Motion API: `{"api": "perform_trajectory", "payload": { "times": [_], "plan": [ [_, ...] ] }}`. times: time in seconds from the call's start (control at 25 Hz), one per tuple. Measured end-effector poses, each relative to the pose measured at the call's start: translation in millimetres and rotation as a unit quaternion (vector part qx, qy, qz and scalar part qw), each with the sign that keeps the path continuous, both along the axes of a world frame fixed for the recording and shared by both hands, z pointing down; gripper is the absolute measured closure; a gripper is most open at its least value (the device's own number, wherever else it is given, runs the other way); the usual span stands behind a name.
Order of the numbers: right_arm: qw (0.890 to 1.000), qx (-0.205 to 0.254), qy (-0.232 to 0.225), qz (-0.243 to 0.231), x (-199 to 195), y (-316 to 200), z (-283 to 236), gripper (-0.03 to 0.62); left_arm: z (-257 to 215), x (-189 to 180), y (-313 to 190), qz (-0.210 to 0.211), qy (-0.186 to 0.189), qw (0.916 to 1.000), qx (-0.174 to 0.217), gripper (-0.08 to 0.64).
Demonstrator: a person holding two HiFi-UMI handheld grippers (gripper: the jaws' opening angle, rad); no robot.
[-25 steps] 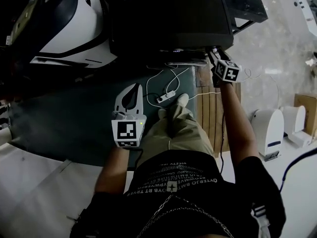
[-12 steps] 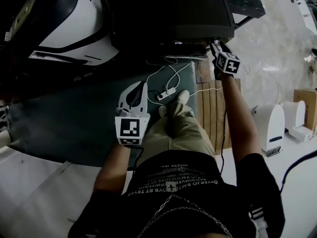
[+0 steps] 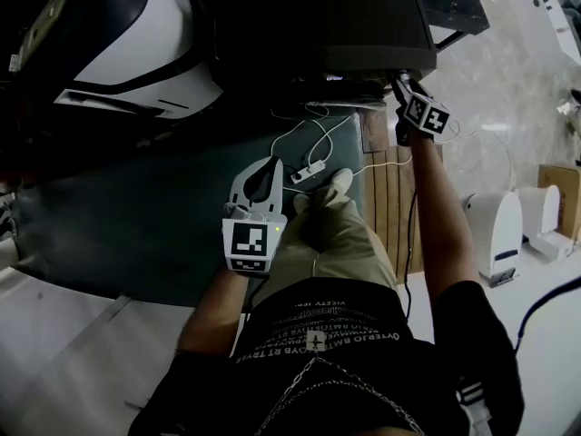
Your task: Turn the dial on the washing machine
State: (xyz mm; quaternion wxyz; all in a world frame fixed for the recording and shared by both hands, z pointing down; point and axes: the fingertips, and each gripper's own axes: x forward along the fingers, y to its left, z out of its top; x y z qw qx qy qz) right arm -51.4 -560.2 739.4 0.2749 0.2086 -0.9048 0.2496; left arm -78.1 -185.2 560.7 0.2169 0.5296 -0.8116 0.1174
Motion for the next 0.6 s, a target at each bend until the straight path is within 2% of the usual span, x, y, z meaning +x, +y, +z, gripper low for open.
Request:
{"api": "perform_trajectory", "payload": {
  "times": [0.04,0.12,0.24,0.32,0.48,0.56,0.6],
  "plan": [
    [1.000,0.003,0.001,-0.006,-0.7,0.6,-1.2,0.361,-0.4,2.2,-0.8,0.005,0.000,1.0000,0.001,0.555],
    [0.998,0.046,0.027,-0.027,-2.9,0.0,-4.0,0.359,0.6,4.4,-1.7,0.013,-0.001,0.9999,-0.001,0.555],
    [0.986,0.136,0.080,-0.056,-6.7,-0.6,-9.0,0.359,6.6,4.2,-1.1,0.017,0.003,0.9998,-0.011,0.555],
    [0.979,0.158,0.111,-0.064,-6.9,0.0,-5.4,0.354,10.5,6.2,-3.0,0.023,0.004,0.9996,-0.017,0.555],
    [0.976,0.148,0.141,-0.075,-3.6,-3.9,7.0,0.341,9.8,13.0,-13.7,0.035,0.002,0.9991,-0.022,0.555],
    [0.981,0.119,0.131,-0.081,-1.3,-3.9,9.7,0.339,6.0,14.7,-20.6,0.035,0.000,0.9992,-0.020,0.555],
    [0.986,0.088,0.114,-0.078,0.3,-3.1,10.9,0.339,3.8,15.1,-23.7,0.034,-0.002,0.9992,-0.018,0.555]
  ]
}}
